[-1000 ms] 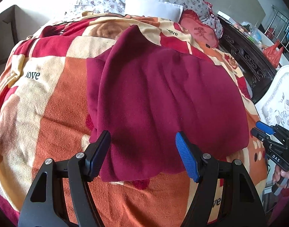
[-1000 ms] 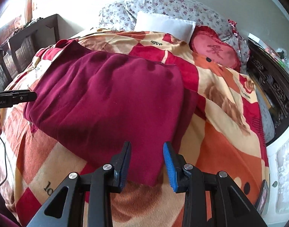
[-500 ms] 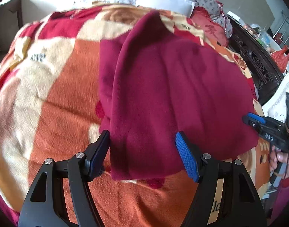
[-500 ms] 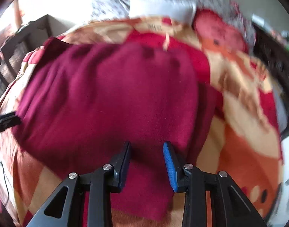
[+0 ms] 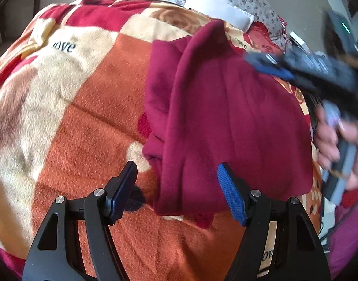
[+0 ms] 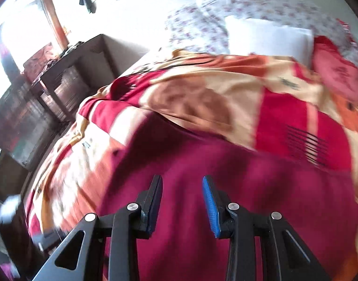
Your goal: Fold small clothes
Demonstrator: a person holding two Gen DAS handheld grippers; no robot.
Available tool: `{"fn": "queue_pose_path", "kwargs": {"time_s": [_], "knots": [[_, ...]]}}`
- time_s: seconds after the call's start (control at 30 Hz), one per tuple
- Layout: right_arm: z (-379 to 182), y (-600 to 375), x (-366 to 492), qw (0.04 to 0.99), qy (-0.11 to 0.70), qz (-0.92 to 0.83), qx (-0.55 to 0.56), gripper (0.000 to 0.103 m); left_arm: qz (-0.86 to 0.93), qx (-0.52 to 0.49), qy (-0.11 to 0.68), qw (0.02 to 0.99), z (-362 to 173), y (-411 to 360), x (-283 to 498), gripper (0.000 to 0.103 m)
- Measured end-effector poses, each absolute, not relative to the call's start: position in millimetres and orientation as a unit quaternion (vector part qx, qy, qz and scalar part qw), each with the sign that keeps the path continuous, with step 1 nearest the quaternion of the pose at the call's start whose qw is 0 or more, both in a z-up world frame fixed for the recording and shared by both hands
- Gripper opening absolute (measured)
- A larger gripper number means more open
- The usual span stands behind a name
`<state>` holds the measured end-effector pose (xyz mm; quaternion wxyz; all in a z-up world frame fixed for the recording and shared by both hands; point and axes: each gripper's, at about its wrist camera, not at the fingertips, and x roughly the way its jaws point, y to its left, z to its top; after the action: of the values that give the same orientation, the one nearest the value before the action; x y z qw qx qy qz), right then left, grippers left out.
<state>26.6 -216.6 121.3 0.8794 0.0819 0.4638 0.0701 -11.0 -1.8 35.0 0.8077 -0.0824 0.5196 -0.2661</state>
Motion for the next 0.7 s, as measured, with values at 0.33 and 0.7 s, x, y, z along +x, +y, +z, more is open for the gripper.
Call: {"fn": "queue_pose_path", "kwargs": {"time_s": [0.33,0.7], "knots": [[95,-143,99,0.851,0.516,0.081,0.046,0.071,-0.268,-0.12,0.515,0.805,19,9,-7,0.071],[59,-86,97,0.836,0.527,0.015,-0.153,0.076,-0.272,-0.125,0.502,0.811,13,13,-16,0.073]]}}
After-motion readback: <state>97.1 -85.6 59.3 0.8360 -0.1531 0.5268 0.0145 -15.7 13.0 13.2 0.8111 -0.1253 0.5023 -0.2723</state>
